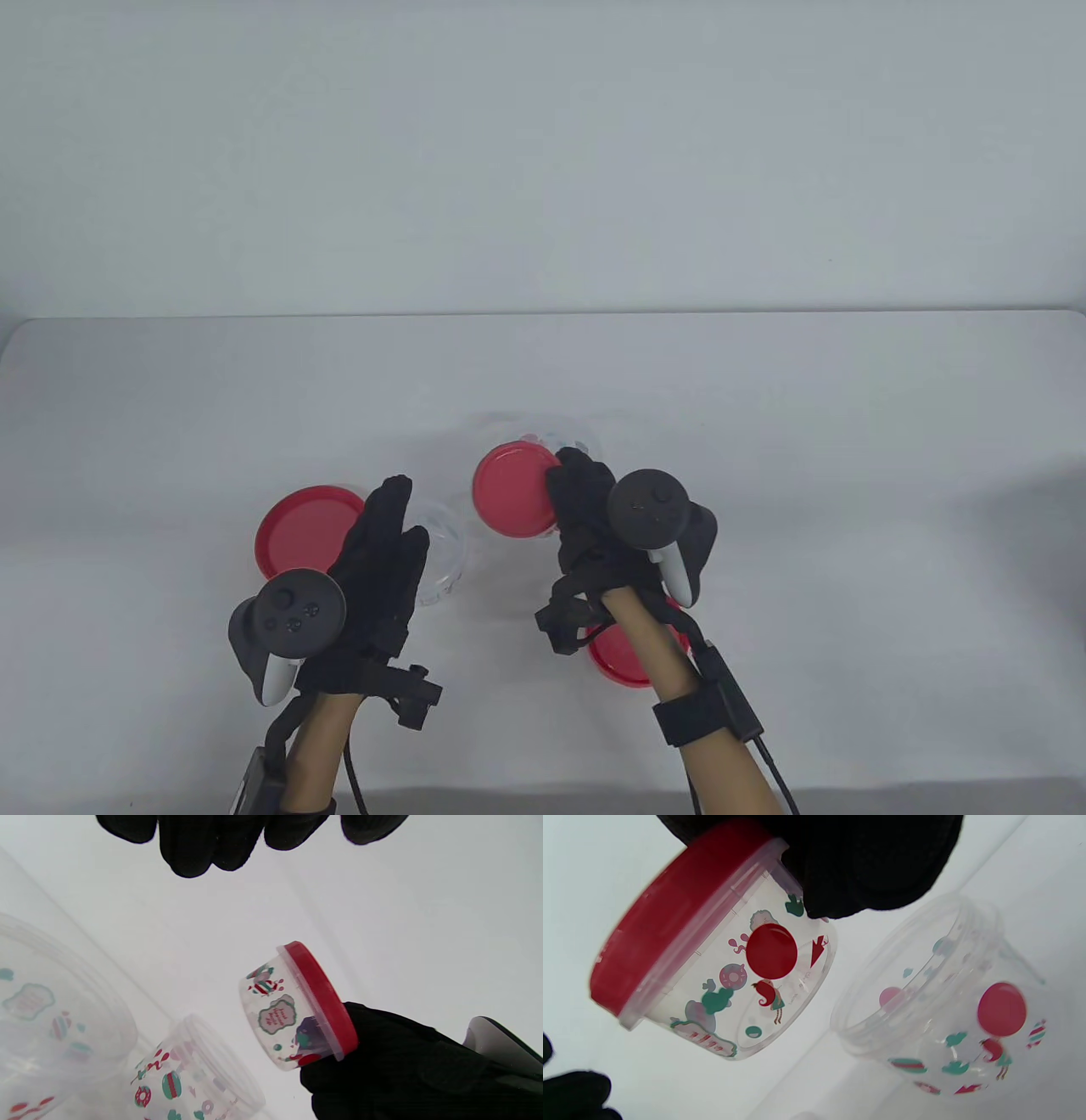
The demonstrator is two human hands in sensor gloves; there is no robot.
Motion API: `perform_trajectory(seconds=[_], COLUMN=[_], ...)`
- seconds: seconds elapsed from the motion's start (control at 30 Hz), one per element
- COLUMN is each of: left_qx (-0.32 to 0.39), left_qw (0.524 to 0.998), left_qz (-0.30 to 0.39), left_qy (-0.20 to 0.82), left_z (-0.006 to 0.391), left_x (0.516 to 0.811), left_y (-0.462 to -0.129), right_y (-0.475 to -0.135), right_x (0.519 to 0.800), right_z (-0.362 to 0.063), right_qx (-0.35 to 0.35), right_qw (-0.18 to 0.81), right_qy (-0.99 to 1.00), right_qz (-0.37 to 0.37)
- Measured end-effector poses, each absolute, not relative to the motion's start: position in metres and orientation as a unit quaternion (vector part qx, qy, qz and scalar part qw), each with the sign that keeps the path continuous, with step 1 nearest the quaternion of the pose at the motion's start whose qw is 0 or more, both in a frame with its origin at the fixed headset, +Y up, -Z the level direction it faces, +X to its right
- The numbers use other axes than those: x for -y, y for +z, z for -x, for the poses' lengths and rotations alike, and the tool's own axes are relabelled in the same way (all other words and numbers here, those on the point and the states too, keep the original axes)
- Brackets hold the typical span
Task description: Nest food storage containers
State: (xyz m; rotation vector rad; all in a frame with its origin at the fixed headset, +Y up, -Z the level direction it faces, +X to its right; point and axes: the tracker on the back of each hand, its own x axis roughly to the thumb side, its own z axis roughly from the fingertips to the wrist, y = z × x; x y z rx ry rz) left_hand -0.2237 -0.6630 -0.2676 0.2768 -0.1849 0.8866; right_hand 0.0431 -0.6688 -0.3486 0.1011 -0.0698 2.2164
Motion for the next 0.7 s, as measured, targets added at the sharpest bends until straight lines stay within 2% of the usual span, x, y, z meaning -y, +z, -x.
perform_trajectory(seconds=[0.17, 0.33, 0.53, 0.7], left_qx=[0.077, 0.069, 0.049, 0.036], left_qw=[0.893, 0.890, 0.884, 0.883], left_qz=[-0.162, -0.150, -0.130, -0.117], left_qy=[0.414, 0.426, 0.447, 0.453], left_z=[0.233, 0.238, 0.246, 0.250], left_x=[0.653, 0.656, 0.663, 0.667], left_y=[-0.262, -0.263, -0.268, -0.272], right_y=[-0.357, -0.364, -0.369, -0.372], right_x=[0.681, 0.697, 0.712, 0.716], right_z=[0.002, 0.041, 0.063, 0.066], right_qx=[-0.009, -0.036, -0.040, -0.056], right_qw=[0.432, 0.387, 0.312, 0.292], right_qy=[0.901, 0.920, 0.948, 0.953], right_qz=[-0.045, -0.051, -0.055, -0.053])
